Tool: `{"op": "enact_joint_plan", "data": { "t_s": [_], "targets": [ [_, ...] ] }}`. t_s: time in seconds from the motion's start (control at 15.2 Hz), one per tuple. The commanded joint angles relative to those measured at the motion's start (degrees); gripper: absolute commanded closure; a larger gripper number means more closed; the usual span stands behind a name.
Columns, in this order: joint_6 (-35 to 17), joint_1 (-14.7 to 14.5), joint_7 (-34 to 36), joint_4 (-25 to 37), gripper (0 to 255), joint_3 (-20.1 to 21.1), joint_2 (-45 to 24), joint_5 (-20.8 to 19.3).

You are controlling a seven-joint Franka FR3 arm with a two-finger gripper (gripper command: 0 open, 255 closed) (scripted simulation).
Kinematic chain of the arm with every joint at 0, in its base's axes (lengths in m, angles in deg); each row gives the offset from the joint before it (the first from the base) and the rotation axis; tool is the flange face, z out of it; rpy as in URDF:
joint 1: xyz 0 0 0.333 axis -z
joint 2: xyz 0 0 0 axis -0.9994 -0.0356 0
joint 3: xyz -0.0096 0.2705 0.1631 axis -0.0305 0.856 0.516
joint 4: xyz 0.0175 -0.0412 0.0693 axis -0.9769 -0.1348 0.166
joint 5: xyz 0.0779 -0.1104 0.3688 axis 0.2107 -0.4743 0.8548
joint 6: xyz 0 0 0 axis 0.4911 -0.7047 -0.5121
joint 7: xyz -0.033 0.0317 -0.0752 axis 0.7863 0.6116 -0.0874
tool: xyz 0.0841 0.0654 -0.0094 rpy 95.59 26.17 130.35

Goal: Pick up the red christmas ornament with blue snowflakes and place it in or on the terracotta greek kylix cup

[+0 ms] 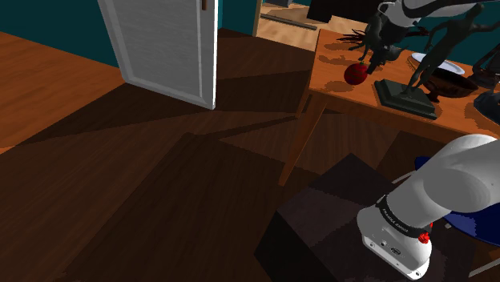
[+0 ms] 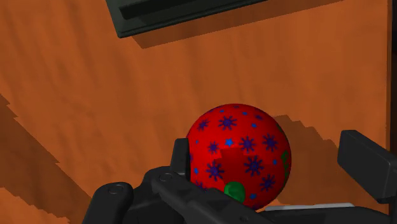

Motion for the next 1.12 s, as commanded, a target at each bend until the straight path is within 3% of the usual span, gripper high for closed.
{"op": "enact_joint_plan", "data": {
  "t_s": [0.0,0.46,0.92,0.99,1.06],
  "targets": [
    [-2.1,-0.3,-2.0,0.4,0,-1.5,-2.1,0.2],
    [-7.6,-0.4,-2.3,-2.6,0,-3.1,-4.6,0.3],
    [-7.6,-0.4,-2.3,-2.6,0,-3.1,-4.6,0.3],
    [-7.6,-0.4,-2.3,-2.6,255,-3.1,-4.6,0.3],
    [-7.6,-0.4,-2.3,-2.6,255,-3.1,-4.6,0.3]
  ]
}}
